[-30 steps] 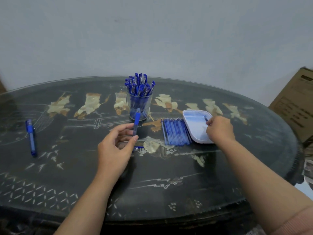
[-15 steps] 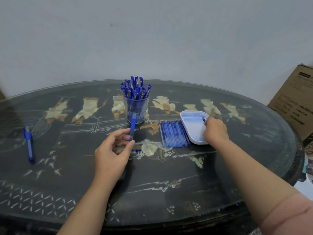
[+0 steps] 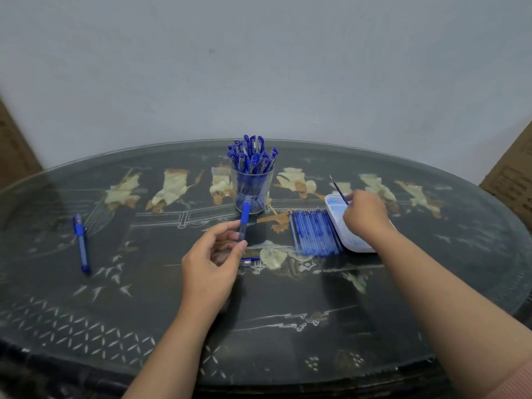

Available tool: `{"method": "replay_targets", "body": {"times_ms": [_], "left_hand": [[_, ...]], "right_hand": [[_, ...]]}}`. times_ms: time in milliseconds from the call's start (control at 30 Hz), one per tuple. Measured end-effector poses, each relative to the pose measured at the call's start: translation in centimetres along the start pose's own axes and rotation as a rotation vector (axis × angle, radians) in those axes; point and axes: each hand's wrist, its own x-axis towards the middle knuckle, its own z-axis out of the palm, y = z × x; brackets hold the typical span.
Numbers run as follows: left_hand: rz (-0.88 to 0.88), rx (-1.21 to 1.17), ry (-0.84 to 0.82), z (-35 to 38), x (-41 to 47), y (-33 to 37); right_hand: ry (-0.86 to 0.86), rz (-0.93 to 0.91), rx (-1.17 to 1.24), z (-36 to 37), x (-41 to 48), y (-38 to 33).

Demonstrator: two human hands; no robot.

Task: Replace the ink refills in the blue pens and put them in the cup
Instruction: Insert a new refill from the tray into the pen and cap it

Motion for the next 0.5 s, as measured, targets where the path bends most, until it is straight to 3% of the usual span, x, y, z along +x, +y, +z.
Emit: {"method": "replay_targets", "body": {"times_ms": [133,300,400,500], "left_hand": [[0.009,0.007,0.019,-0.6,0.1,0.1],[0.011,0.022,0.042,-1.8,0.1,0.0],[0.005,0.038,0.051,-2.5,0.0,-0.3],[0.003,0.039,0.053,-2.9,-0.1,-0.5]], "right_hand": [[-0.023,-0.061,0.568,-1.8,-2.2,-5.5],[-0.296,-0.083,1.223,-3.4,-5.8,-10.9],[-0.408,-0.074,1.511,-2.9,-6.9,-12.8],[-0.534,-0.022,1.647,-1.9,-7.6,-14.0]]}}
